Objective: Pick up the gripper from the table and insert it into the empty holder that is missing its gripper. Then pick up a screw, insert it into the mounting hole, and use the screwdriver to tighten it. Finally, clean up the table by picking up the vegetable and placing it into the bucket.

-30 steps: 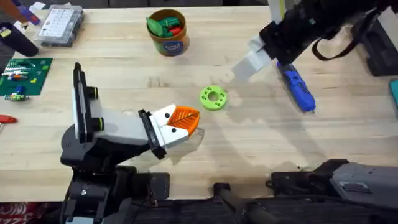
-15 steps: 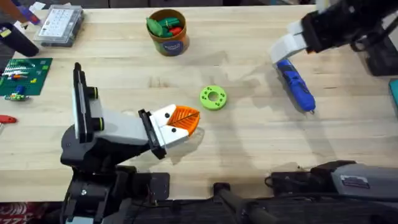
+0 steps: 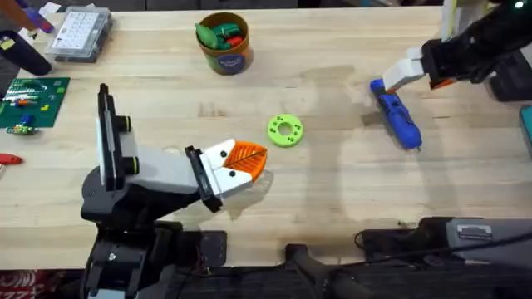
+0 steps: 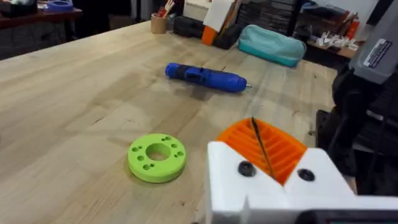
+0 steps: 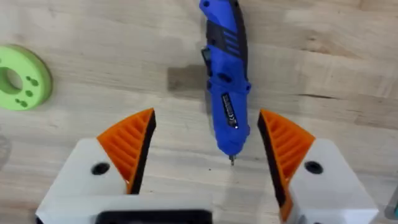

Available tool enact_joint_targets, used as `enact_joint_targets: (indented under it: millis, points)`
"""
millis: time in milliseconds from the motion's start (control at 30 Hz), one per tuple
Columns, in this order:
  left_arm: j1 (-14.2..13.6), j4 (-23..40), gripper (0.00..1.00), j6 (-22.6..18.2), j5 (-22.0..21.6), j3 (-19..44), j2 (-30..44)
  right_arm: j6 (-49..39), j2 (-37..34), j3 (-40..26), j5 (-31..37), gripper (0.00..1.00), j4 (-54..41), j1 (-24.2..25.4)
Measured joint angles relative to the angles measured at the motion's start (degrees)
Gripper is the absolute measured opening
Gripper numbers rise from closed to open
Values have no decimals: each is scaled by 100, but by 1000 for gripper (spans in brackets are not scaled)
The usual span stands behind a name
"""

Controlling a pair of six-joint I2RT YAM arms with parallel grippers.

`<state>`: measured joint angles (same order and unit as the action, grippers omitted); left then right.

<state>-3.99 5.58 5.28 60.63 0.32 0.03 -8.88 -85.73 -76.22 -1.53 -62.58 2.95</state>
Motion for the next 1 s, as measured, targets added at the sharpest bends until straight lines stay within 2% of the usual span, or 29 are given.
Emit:
enact_joint_targets:
  millis: [467, 767, 1000]
  points:
    - [0, 7, 4, 0, 3, 0, 0, -758, -1365, 7, 124, 982, 556, 39]
    - [0, 7, 4, -6, 2, 0, 0, -1061, -1603, 12, 235, 982, 841, 39]
    - [0, 7, 4, -7, 2, 0, 0, -1113, -2087, 12, 240, 982, 1108, 41]
